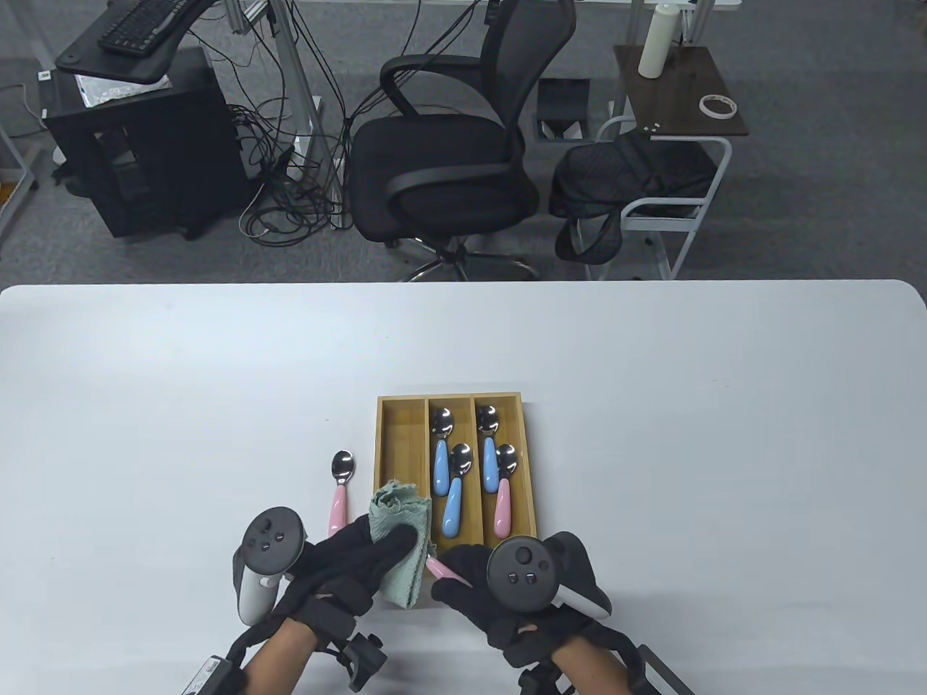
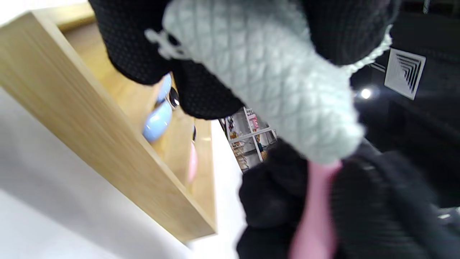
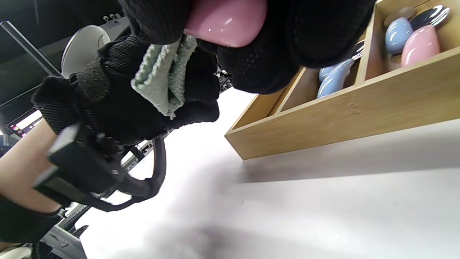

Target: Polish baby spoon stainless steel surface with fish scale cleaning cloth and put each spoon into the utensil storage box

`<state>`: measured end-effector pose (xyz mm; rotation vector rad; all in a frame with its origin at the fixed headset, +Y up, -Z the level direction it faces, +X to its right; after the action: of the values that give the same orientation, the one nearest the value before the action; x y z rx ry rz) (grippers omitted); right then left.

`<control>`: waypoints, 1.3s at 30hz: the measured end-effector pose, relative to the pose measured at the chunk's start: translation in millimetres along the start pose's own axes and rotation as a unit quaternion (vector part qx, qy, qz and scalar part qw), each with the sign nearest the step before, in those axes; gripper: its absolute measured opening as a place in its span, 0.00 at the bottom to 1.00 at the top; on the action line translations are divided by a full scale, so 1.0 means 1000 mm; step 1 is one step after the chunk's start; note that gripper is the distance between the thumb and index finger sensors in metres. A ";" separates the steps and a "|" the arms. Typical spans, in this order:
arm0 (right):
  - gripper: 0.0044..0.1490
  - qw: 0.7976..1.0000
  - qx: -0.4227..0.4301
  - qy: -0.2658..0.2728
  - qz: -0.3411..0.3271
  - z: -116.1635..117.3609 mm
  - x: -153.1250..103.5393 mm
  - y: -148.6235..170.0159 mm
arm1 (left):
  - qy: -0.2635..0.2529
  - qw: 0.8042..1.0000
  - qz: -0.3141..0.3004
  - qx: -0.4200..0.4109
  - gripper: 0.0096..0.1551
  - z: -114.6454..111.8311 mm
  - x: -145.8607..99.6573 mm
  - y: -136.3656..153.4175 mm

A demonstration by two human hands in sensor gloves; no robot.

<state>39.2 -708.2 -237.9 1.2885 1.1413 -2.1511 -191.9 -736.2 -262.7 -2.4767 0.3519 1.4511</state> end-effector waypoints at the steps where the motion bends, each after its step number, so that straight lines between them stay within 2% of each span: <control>1: 0.29 1.000 -0.006 0.004 -0.001 0.001 0.000 -0.001 | -0.011 1.000 -0.003 0.010 0.32 0.001 -0.001 -0.001; 5: 0.30 1.000 -0.015 0.024 0.001 0.000 0.000 -0.001 | 0.004 1.000 -0.011 -0.009 0.30 -0.001 0.000 -0.002; 11: 0.29 0.998 -0.038 0.057 -0.002 -0.007 -0.002 0.000 | 0.082 0.988 -0.038 -0.122 0.29 -0.004 0.004 0.002; 13: 0.29 0.997 -0.042 0.062 -0.004 -0.007 -0.002 0.000 | 0.093 0.985 -0.040 -0.138 0.27 -0.004 0.006 0.004; 16: 0.29 0.998 -0.047 0.051 -0.009 -0.006 -0.002 -0.001 | 0.072 0.992 -0.027 -0.101 0.25 -0.003 0.006 0.004; 19: 0.28 0.998 -0.054 0.038 -0.017 -0.004 -0.003 -0.003 | 0.041 0.998 -0.019 -0.034 0.31 -0.002 0.003 0.001; 22: 0.28 0.998 -0.051 0.029 -0.020 -0.002 -0.003 -0.004 | 0.017 1.000 -0.018 0.012 0.35 -0.002 0.001 -0.002; 27: 0.29 0.999 -0.042 0.027 -0.019 0.000 -0.002 -0.004 | -0.038 0.997 -0.023 0.066 0.35 -0.001 -0.003 -0.007; 34: 0.29 1.000 -0.015 0.018 -0.008 0.002 -0.001 -0.002 | -0.032 0.998 -0.029 0.037 0.35 -0.004 -0.006 -0.008; 37: 0.29 1.000 -0.013 0.023 -0.007 0.001 -0.001 -0.002 | -0.015 1.000 -0.024 0.001 0.35 -0.006 -0.003 -0.006; 39: 0.29 0.999 -0.025 0.022 -0.005 0.002 -0.001 0.000 | 0.013 0.999 -0.014 -0.028 0.35 -0.006 0.000 -0.002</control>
<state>38.4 -709.4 -236.4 1.3167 1.2135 -2.0980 -186.4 -736.2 -259.1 -2.5369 0.2835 1.4371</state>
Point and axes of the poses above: the tracker on the back of each hand, its own y axis roughly to the little-finger side, its own x axis roughly from the wrist to the fingertips, z = x × y, the point moved 1 cm from there along x, roughly from the wrist to the fingertips, and after that the axes turned 12 degrees about y, right-handed, at the moved point
